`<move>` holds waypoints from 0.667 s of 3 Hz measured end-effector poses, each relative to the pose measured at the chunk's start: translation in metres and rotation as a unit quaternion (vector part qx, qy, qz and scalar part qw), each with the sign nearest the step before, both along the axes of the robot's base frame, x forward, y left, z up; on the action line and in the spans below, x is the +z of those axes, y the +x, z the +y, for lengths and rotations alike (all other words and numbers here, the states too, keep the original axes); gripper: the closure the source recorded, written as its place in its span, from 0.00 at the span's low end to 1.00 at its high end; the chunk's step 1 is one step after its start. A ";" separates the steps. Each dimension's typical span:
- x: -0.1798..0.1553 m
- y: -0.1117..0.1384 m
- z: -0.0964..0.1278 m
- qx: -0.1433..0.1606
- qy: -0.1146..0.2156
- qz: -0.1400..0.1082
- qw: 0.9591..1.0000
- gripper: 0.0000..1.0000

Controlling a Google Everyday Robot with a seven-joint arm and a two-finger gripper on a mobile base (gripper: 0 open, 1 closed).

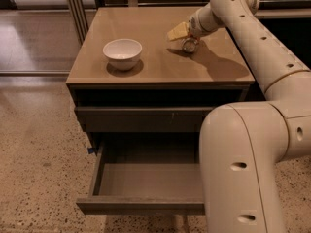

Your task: Place coke can into middle drawer

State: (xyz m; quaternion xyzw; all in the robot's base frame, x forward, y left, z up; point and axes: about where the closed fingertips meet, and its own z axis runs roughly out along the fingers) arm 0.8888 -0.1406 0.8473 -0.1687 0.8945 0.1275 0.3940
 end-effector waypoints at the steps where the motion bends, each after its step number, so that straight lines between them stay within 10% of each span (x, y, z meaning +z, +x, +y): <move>1: 0.000 0.000 0.000 0.000 0.000 0.000 1.000 0.41; 2: 0.000 0.000 0.000 0.000 0.000 0.000 1.000 0.65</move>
Offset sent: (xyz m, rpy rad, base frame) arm 0.0000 0.0000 0.0000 0.0000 0.0000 0.0000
